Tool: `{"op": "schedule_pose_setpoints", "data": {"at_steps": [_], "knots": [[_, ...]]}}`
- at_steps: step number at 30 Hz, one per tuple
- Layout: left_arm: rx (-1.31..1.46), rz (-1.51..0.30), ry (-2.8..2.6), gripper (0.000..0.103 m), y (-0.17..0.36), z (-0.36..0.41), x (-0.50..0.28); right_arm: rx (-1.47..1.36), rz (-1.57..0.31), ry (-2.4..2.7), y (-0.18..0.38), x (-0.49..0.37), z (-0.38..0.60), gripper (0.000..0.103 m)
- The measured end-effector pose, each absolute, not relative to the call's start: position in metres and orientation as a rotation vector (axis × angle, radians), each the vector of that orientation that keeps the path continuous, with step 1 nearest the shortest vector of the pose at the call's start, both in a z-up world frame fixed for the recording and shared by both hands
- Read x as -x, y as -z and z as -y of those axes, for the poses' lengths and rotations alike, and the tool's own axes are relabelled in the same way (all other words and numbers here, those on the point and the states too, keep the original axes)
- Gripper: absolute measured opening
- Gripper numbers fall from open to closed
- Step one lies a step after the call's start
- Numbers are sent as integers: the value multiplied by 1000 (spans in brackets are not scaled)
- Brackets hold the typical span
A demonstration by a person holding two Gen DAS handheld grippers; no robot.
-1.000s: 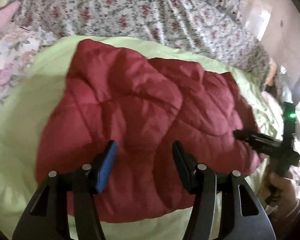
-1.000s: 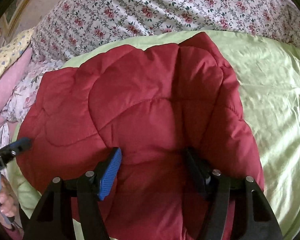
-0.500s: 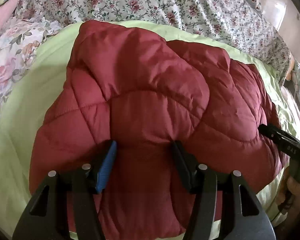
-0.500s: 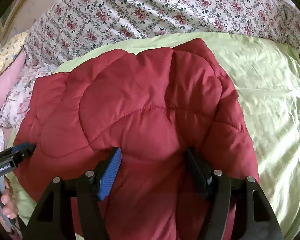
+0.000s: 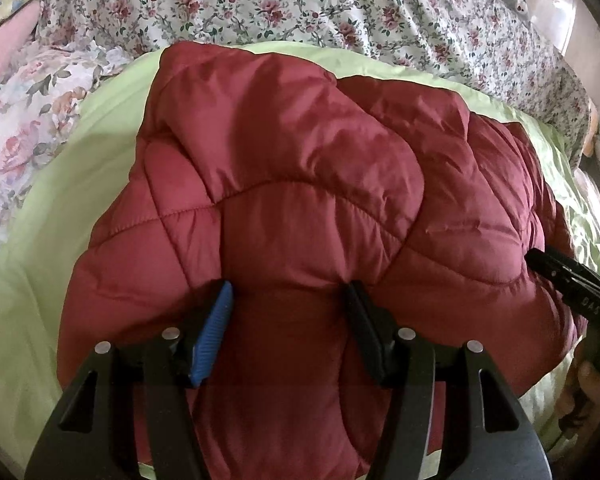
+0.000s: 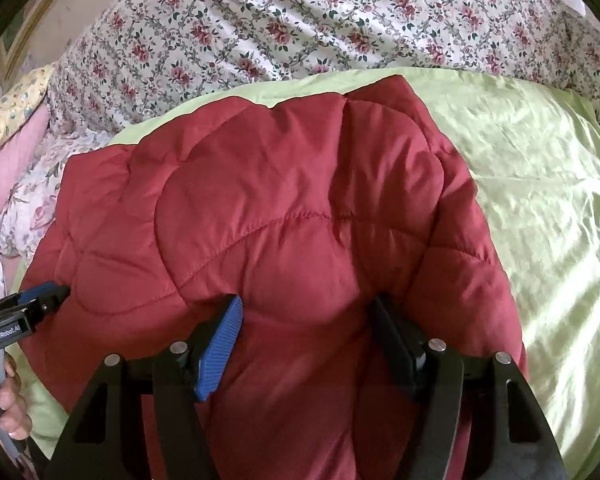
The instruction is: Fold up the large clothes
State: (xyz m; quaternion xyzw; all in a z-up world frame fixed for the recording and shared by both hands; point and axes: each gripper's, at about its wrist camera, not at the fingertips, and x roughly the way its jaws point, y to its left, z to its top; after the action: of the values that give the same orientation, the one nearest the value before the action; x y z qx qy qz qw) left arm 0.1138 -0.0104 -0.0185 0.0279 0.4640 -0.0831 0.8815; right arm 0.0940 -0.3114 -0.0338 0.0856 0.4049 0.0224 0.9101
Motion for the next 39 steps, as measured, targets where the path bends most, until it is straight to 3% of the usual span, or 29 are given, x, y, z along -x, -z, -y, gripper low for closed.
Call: {"op": "schedule_pose_setpoints", "data": {"at_steps": [23,33,39], "knots": [[-42,-965,178,60,18,9,-116,-144,-823,-140,7,-54,281,71],[51,-930,306,62,-16,-4,-55,-53,-807,-131,3,-30,268,70],[28,-969,275,65,-3,4,-54,-13,-848,-56,25,-33,272,77]]}}
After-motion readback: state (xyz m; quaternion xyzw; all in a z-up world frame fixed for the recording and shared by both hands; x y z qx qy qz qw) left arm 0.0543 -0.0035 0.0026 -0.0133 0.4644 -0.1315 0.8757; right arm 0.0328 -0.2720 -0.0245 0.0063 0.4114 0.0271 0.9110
